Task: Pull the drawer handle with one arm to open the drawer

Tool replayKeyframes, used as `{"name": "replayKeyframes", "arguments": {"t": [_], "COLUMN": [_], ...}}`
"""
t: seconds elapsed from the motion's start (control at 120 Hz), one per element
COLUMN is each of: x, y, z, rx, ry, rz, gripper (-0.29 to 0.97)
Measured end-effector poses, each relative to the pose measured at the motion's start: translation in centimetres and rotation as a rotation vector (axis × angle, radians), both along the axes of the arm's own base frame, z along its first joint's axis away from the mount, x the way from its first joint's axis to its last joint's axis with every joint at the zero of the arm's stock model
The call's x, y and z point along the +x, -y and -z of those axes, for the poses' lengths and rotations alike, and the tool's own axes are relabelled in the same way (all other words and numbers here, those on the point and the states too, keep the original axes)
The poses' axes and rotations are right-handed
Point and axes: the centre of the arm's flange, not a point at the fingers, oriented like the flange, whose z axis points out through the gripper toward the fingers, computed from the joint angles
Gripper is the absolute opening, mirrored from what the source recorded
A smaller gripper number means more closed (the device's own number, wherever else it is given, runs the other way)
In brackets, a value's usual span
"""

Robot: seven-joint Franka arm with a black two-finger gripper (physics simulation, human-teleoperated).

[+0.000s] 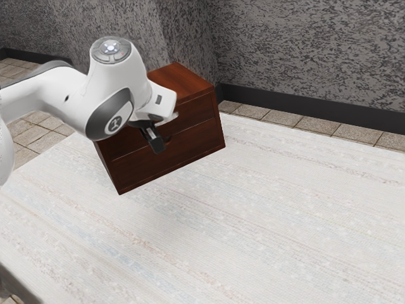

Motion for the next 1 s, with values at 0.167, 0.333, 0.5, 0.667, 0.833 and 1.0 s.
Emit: {"name": "replayKeyframes", "arguments": {"t": [0.167, 0.333, 0.5, 0.667, 0.833, 1.0], "x": [1.4, 3.5, 3.8, 3.7, 4.5, 4.9], "y": [-0.5, 0.1, -1.0, -1.5, -1.1, -1.0], "z": [-0.2, 0.5, 1.1, 1.1, 1.6, 2.2], "rx": [-0.002, -0.015, -0.021, -0.021, -0.011, -0.013], "ry": [0.028, 0.035, 0.031, 0.031, 0.031, 0.024], "rz": [0.009, 0.032, 0.037, 0.051, 0.075, 0.087], "gripper": [0.68, 0.68, 0.68, 0.68, 0.68, 0.68]}}
